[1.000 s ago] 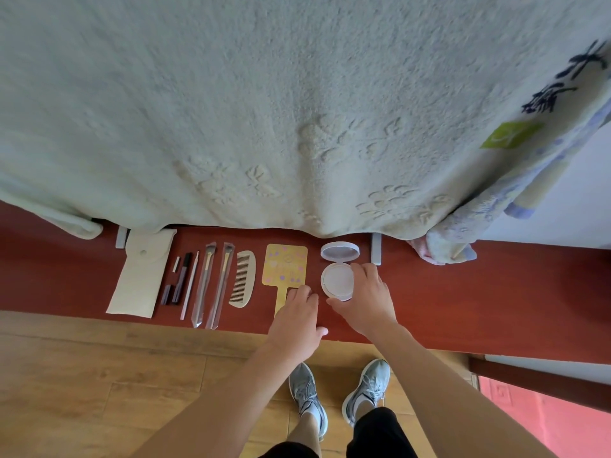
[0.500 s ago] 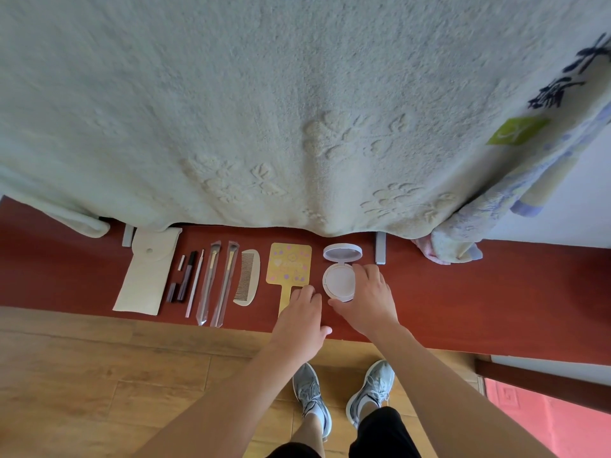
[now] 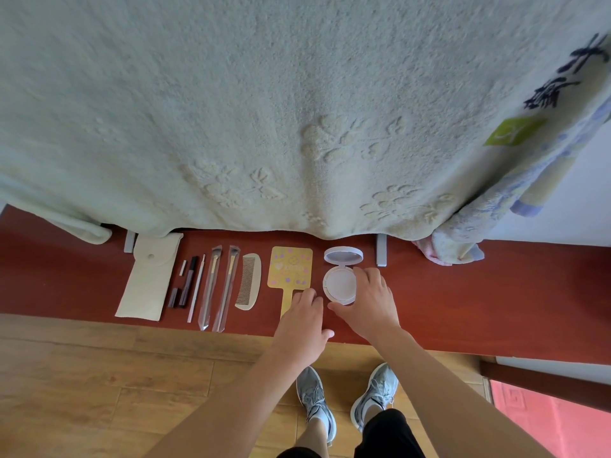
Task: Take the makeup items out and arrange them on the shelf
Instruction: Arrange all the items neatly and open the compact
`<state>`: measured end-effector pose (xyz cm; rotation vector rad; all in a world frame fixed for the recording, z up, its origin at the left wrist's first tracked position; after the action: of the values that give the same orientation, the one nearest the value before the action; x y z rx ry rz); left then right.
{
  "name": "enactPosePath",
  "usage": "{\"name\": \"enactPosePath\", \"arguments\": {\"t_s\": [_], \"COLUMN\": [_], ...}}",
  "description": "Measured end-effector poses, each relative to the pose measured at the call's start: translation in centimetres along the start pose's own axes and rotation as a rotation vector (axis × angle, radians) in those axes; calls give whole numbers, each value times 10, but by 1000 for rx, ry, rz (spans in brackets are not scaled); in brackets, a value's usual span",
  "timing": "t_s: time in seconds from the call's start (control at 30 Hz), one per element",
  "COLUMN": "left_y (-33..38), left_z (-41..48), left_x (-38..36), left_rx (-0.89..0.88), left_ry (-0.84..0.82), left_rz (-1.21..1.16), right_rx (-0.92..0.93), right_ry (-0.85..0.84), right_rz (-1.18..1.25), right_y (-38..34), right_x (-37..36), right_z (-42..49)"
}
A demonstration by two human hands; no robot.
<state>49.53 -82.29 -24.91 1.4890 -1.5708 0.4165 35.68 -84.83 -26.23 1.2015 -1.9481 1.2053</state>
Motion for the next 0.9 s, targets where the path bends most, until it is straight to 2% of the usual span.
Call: {"name": "enactPosePath", "arguments": {"t_s": [0.9], "left_y": [-2], "left_z": [1], "left_x": [-2], "left_rx": [34], "left_ry": [-12], "left_rz": [-14], "right_rx": [12], "right_ry": [-16], "right_rz": [24], "right_y": [1], "right_x": [1], "right_z": [-2]}}
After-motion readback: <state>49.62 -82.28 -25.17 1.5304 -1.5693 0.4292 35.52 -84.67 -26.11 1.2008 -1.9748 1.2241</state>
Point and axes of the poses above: each hand's wrist, its own z-axis towards the middle knuckle, its own x-axis out of the back of the hand, y = z × x, the point moved 8 cm from there along z, towards the middle knuckle, and after that the axes turned 13 degrees about -y, right-handed, at the moved point
